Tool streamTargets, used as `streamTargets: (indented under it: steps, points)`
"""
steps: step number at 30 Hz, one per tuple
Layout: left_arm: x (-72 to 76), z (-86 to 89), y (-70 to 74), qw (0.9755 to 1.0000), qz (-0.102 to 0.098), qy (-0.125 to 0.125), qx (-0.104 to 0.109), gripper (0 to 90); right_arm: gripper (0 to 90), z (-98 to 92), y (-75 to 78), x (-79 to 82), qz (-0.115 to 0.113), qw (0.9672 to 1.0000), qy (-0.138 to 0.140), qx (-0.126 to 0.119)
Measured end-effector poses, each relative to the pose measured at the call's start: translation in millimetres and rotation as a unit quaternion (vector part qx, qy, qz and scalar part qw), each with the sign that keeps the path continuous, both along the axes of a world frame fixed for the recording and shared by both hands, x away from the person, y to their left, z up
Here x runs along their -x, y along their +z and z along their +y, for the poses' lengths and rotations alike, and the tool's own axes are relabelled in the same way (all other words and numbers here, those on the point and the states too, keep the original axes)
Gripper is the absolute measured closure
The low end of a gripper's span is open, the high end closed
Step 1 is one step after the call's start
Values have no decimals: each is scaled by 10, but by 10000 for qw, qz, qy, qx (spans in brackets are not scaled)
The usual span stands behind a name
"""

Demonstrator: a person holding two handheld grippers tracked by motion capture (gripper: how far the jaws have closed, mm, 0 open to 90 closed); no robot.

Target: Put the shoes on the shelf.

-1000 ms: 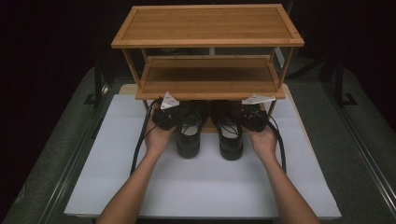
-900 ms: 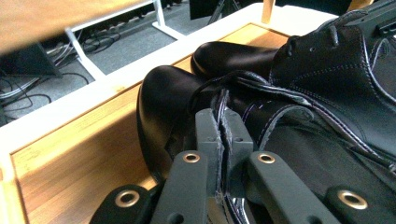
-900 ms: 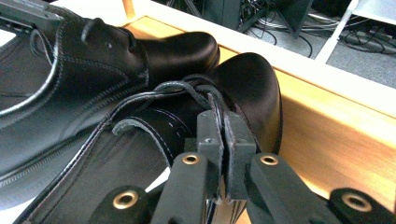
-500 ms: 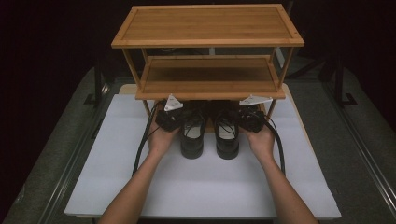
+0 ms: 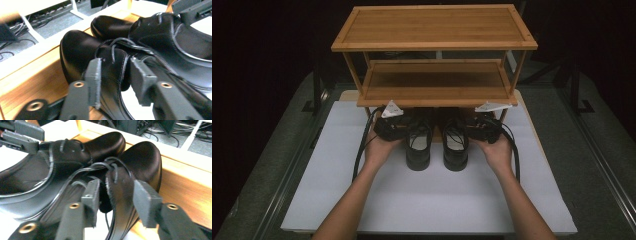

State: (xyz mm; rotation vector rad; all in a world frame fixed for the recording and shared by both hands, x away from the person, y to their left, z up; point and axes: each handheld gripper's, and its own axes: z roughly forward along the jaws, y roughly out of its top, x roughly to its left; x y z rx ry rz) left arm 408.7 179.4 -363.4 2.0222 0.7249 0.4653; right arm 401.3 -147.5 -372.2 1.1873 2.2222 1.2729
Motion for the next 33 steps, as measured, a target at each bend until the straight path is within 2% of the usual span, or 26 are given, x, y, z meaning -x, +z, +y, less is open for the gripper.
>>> streamTargets:
  steps: [2, 4, 5, 6, 8, 10, 12, 15, 16, 17, 19, 21, 22, 23, 25, 26, 27, 28, 31, 32, 33]
  points:
    - [58, 61, 49, 10000, -26, -61, 69, 488, 432, -72, 59, 103, 8, 10000, 83, 5]
    - [124, 131, 91, 9998, 11, -157, 139, 461, 401, -95, 77, 138, 10, 9999, 117, 11]
    - [169, 171, 110, 9997, 36, -205, 139, 437, 368, -117, 91, 175, -20, 9999, 145, 14]
    - [243, 241, 127, 9997, 68, -230, 110, 360, 304, -164, 117, 269, -72, 9998, 173, 40]
    - [277, 281, 131, 9995, 94, -284, 94, 313, 261, -200, 124, 357, -142, 9997, 155, 134]
    - [334, 338, 115, 9994, 155, -295, 137, 284, 249, -220, 122, 401, -128, 9997, 173, 126]
    - [431, 423, 37, 9990, 281, -349, 42, 212, 195, -276, 99, 514, -13, 9997, 219, 49]
    - [476, 453, -28, 9988, 333, -367, -26, 180, 175, -313, 67, 593, -17, 9997, 244, 34]
    - [524, 482, -117, 9984, 402, -388, -116, 176, 159, -346, 24, 659, 18, 9996, 280, 8]
    - [524, 482, -117, 9984, 402, -388, -116, 176, 153, -358, -8, 693, 33, 9995, 299, 29]
    - [564, 493, -242, 9979, 495, -407, -122, 175, 137, -375, -67, 727, 82, 9994, 341, 52]
    - [568, 485, -281, 9976, 521, -424, -157, 172, 137, -380, -115, 749, 117, 9993, 338, 78]
    - [574, 456, -356, 9972, 543, -458, -253, 162, 136, -392, -190, 765, 149, 9992, 376, 71]
    - [574, 456, -356, 9972, 543, -458, -253, 162, 136, -392, -190, 765, 149, 9992, 376, 71]
    - [572, 407, -435, 9958, 635, -540, -367, 140, 135, -372, -361, 768, 303, 9983, 473, 154]
    - [556, 339, -504, 9940, 700, -591, -592, 128, 134, -354, -417, 761, 377, 9978, 507, 216]
    - [556, 339, -504, 9940, 700, -591, -592, 125, 134, -354, -417, 761, 377, 9978, 507, 216]
    - [553, 307, -535, 9934, 729, -611, -647, 125, 132, -304, -520, 726, 508, 9963, 587, 371]
    - [526, 200, -648, 9918, 723, -678, -802, 125, 132, -207, -637, 676, 643, 9942, 685, 525]
    - [511, 176, -681, 9908, 728, -726, -884, 123, 132, -184, -658, 666, 651, 9941, 686, 536]
    - [511, 176, -681, 9908, 728, -726, -884, 120, 132, -184, -658, 666, 651, 9941, 686, 536]
